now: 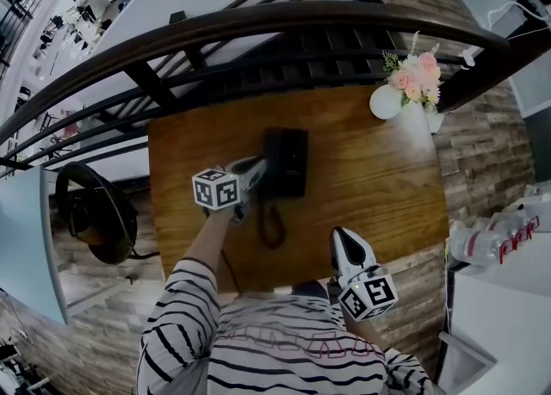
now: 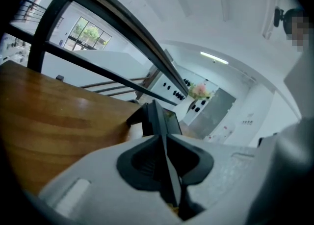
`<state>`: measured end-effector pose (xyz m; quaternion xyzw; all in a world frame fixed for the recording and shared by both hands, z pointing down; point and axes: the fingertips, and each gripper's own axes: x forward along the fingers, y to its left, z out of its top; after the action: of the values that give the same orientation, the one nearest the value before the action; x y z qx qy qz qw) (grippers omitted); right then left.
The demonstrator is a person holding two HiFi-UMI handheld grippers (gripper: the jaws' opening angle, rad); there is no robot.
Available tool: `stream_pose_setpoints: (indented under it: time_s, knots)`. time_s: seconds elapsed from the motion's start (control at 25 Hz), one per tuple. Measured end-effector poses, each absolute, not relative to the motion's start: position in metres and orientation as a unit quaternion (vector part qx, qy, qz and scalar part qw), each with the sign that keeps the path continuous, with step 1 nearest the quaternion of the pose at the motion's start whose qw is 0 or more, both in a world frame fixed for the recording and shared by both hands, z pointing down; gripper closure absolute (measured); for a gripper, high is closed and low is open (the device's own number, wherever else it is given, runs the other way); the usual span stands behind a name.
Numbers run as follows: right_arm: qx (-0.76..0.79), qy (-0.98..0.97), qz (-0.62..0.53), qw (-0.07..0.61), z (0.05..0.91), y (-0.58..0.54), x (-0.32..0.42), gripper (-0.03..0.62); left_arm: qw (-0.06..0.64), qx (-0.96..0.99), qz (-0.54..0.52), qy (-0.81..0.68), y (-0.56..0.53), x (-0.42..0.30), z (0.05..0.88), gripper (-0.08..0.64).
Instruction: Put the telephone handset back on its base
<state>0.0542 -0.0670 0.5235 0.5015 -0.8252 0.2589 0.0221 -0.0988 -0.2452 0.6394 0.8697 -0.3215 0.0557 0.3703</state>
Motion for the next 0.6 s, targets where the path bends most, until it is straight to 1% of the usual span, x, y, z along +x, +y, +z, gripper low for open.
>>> stream_pose_setpoints:
  time_s: [0.32, 0.6]
  knots:
    - [0.487, -0.837, 0.25, 0.015, 0.51, -0.065, 0.049, 0.592, 0.339, 0.879, 0.027, -0.335, -0.231, -0.114, 0.599, 0.477]
    - [0.469, -0.852, 0.232, 0.008, 0.498, -0.063, 0.04, 0.592, 0.29, 0.894, -0.004, -0.342, -0.198, -0.126, 0.545, 0.479]
